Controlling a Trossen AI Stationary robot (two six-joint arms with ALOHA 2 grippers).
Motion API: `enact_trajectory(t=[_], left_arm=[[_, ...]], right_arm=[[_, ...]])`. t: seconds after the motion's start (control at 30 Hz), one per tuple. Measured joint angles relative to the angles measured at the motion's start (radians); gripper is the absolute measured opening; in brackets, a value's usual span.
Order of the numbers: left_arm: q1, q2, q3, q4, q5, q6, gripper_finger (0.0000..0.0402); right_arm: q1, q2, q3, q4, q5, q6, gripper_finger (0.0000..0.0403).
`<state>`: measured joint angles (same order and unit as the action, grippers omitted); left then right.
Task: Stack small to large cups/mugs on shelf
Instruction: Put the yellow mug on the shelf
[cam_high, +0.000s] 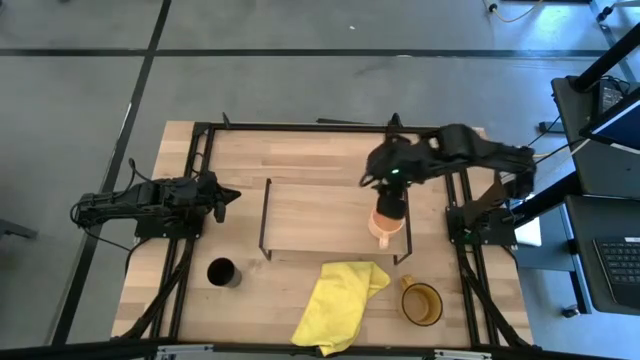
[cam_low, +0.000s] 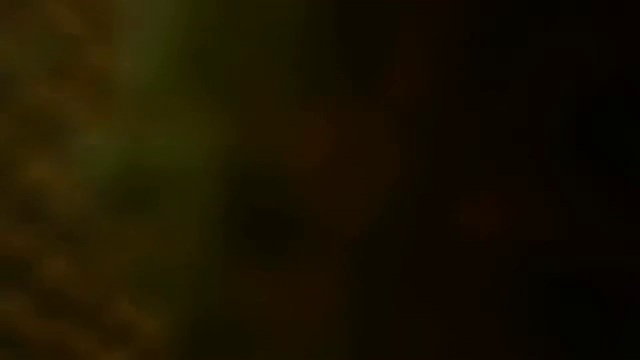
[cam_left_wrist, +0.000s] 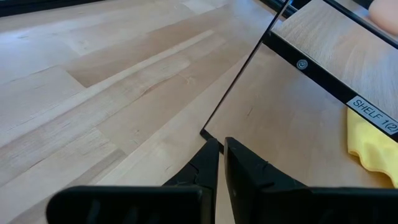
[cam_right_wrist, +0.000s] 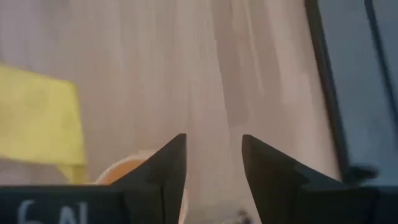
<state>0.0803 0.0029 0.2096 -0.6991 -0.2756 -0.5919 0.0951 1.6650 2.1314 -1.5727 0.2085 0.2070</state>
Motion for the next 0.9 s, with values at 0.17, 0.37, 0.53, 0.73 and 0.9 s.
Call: enact_trajectory(t=[0.17,0.37,0.53,0.73,0.9], left_arm=[[0.000,0.000,0.000,0.003,0.000,0.000,0.0021],[0.000,0.000,0.000,0.003,0.000,0.000,0.0021],[0.000,0.000,0.000,0.003,0.000,0.000,0.0021],[0.000,0.000,0.000,0.003,0.000,0.000,0.0021],[0.000,0.000,0.000,0.003,0.000,0.000,0.0021]], right_arm=[[0.038,-0.068,-0.008,-0.004,0.006,0.303,0.0156],[0.132,-0.170,-0.115,0.002,-0.118,0.677,0.0156],[0.270,-0.216,-0.261,0.002,-0.273,0.968,0.0156],[0.456,-0.219,-0.400,0.001,-0.341,1.159,0.0156],[0.619,-0.219,-0.495,0.002,-0.338,1.279,0.0156]])
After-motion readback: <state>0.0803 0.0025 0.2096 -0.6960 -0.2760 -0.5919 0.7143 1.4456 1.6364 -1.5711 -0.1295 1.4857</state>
